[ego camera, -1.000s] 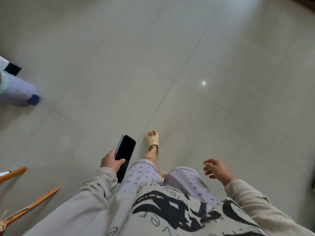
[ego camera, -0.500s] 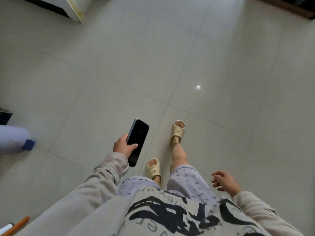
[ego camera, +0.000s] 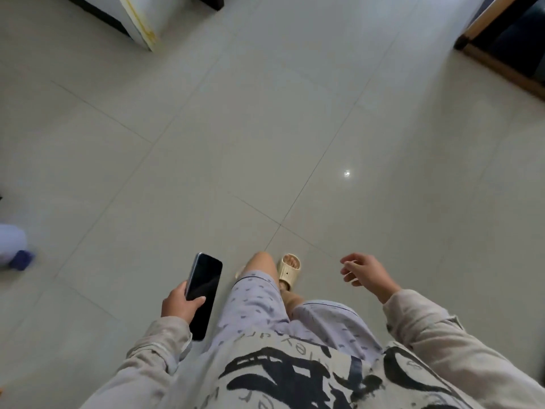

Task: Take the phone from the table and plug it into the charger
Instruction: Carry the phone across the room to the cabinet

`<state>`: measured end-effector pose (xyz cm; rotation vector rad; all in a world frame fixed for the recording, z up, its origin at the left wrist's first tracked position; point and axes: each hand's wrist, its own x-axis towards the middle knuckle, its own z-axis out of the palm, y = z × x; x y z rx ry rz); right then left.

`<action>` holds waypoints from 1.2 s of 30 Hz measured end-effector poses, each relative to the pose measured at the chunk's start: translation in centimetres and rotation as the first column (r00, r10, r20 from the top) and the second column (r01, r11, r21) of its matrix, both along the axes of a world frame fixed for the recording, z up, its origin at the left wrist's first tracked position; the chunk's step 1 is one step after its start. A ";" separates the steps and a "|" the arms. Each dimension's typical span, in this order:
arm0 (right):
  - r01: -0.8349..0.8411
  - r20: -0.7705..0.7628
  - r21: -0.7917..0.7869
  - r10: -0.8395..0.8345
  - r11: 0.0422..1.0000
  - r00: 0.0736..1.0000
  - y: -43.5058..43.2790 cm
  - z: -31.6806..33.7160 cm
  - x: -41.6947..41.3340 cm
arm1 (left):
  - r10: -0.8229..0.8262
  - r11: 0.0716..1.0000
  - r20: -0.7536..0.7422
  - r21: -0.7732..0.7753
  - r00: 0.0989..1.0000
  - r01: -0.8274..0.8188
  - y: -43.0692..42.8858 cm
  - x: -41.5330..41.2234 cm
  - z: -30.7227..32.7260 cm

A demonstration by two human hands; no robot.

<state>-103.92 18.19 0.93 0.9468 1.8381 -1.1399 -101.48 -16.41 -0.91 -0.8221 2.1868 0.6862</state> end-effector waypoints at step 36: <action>-0.114 0.115 0.053 0.107 0.992 0.988 8.1 -0.4 -52.9 | 0.183 0.980 -0.072 0.094 0.980 -0.176 9.4 -57.9 0.3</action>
